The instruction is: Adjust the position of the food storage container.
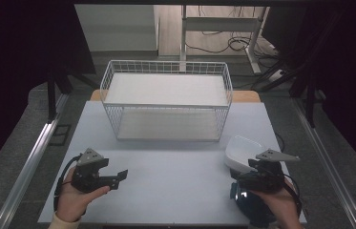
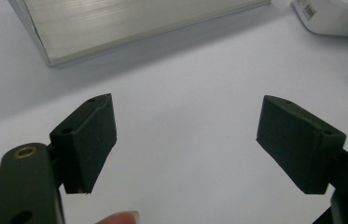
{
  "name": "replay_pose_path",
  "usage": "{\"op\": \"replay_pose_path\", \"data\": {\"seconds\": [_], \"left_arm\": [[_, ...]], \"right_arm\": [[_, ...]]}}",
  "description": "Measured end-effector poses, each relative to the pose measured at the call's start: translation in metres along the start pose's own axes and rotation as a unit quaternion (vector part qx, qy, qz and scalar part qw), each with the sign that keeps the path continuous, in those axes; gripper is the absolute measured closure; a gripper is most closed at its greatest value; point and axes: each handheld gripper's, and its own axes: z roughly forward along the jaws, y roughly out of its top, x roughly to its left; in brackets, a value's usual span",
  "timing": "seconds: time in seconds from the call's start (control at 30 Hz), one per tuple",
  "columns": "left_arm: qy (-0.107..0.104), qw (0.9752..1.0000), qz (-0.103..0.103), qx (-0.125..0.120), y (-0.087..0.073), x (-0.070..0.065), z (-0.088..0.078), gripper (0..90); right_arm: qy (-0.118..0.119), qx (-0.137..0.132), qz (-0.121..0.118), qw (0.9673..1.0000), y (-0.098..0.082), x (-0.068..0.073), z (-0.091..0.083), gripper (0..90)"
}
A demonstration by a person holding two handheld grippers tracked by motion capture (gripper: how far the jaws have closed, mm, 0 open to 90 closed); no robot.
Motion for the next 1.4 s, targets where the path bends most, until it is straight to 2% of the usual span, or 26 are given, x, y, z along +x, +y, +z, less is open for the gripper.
{"op": "replay_pose_path", "data": {"seconds": [0.03, 0.07, 0.13, 0.17, 0.2, 0.23, 0.37, 0.6, 0.67, 0.7, 0.9, 1.13, 1.27, 1.3, 1.4], "left_arm": [[0.002, 1.0000, -0.002, 0.001, -0.001, 0.002, 0.000, 18.9], [0.003, 1.0000, -0.004, 0.003, -0.001, 0.002, 0.001, 18.8], [0.004, 1.0000, -0.006, 0.003, -0.001, 0.003, 0.001, 18.7], [0.004, 1.0000, -0.006, 0.003, -0.001, 0.003, 0.001, 18.6], [0.004, 1.0000, -0.007, 0.003, -0.001, 0.003, 0.002, 18.6], [0.004, 1.0000, -0.006, 0.005, -0.001, 0.004, 0.003, 18.5], [0.003, 0.9999, -0.005, 0.012, -0.003, 0.004, 0.007, 18.2], [0.003, 0.9998, -0.008, 0.019, -0.004, 0.003, 0.008, 18.2], [0.003, 0.9998, -0.006, 0.020, -0.004, 0.002, 0.008, 18.1], [0.003, 0.9998, -0.005, 0.021, -0.004, 0.001, 0.009, 18.0], [-0.001, 0.9996, 0.000, 0.030, -0.005, -0.003, 0.014, 17.8], [0.000, 0.9992, 0.003, 0.039, -0.007, -0.004, 0.019, 17.5], [0.002, 0.9991, 0.003, 0.042, -0.007, -0.004, 0.020, 17.5], [0.002, 0.9991, 0.003, 0.042, -0.007, -0.004, 0.020, 17.5], [0.003, 0.9990, 0.002, 0.045, -0.008, -0.004, 0.022, 17.5]], "right_arm": [[-0.019, 0.007, 0.007, 0.9998, -0.001, -0.005, -0.003, 23.8], [-0.024, 0.010, 0.011, 0.9996, -0.002, -0.008, -0.006, 24.5], [-0.027, 0.011, 0.016, 0.9994, -0.003, -0.012, -0.008, 25.3], [-0.034, 0.012, 0.027, 0.9990, -0.005, -0.020, -0.014, 27.5], [-0.034, 0.012, 0.027, 0.9990, -0.005, -0.020, -0.014, 27.5], [-0.041, 0.013, 0.038, 0.9984, -0.008, -0.029, -0.021, 29.4], [-0.055, 0.019, 0.056, 0.9968, -0.017, -0.044, -0.034, 31.7], [-0.076, 0.034, 0.075, 0.9937, -0.036, -0.054, -0.056, 35.6], [-0.089, 0.041, 0.084, 0.9916, -0.042, -0.058, -0.061, 37.3], [-0.102, 0.049, 0.091, 0.9893, -0.047, -0.064, -0.065, 38.3], [-0.130, 0.072, 0.112, 0.9825, -0.062, -0.076, -0.075, 46.5], [-0.126, 0.113, 0.111, 0.9793, -0.079, -0.083, -0.071, 71.3], [-0.127, 0.139, 0.106, 0.9762, -0.084, -0.083, -0.067, 86.1], [-0.127, 0.139, 0.106, 0.9762, -0.084, -0.083, -0.067, 86.1], [-0.111, 0.162, 0.097, 0.9757, -0.087, -0.082, -0.059, 89.5]]}}
